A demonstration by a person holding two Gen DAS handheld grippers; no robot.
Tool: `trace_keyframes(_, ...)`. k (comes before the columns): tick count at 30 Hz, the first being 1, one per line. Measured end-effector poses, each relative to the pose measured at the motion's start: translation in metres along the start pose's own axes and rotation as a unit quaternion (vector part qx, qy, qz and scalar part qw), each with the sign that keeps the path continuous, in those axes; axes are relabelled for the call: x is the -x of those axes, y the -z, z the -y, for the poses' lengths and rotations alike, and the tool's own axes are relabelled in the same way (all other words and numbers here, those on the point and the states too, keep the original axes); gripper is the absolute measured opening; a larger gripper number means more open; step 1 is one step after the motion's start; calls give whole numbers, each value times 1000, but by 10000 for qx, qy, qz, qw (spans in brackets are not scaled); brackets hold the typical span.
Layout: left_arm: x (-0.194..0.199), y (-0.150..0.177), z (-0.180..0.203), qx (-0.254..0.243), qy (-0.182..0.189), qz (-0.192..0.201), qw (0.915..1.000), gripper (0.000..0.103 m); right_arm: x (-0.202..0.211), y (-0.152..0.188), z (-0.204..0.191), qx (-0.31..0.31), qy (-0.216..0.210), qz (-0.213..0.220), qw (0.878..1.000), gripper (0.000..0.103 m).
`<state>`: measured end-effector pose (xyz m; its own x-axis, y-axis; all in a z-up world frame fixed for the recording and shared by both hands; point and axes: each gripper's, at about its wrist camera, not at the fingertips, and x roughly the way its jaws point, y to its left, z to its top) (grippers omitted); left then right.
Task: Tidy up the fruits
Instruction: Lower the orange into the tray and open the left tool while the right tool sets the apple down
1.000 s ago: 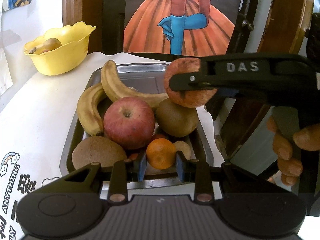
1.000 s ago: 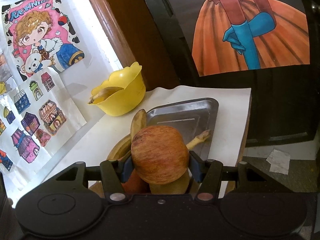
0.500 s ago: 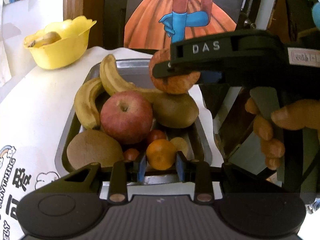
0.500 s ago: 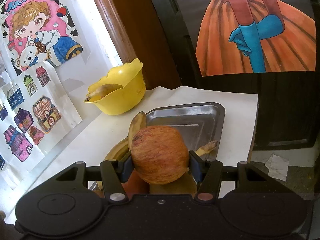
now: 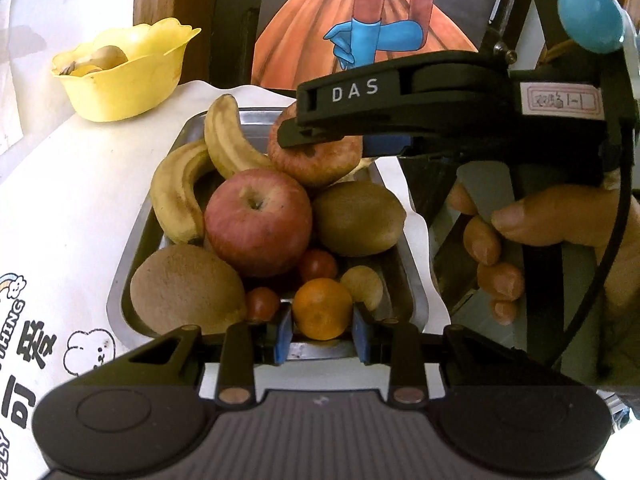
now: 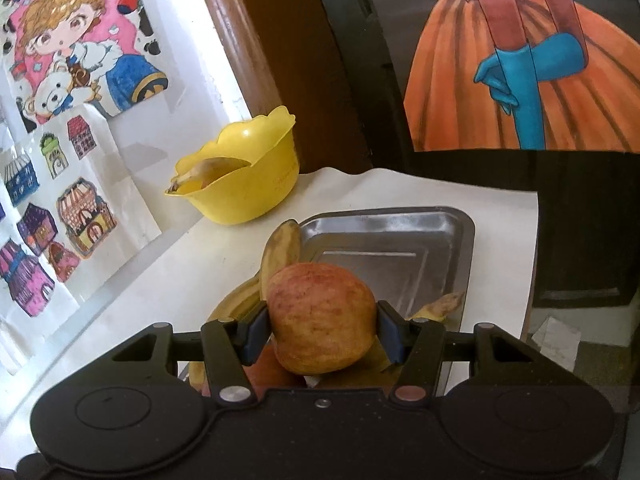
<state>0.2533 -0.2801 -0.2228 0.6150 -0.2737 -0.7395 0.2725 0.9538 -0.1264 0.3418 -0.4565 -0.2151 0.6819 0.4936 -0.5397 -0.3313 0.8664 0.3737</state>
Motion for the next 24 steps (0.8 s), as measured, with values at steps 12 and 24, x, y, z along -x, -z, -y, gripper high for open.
trace_keyframes(12,-1,0,-5,67,55,-15,10000,37,-13,-9,2,-54,-12,22,10000,59)
trace_keyframes(24,4,2,-4,12,131,45,9999,57,-15,-9,4,-107,8,-71,9999,71)
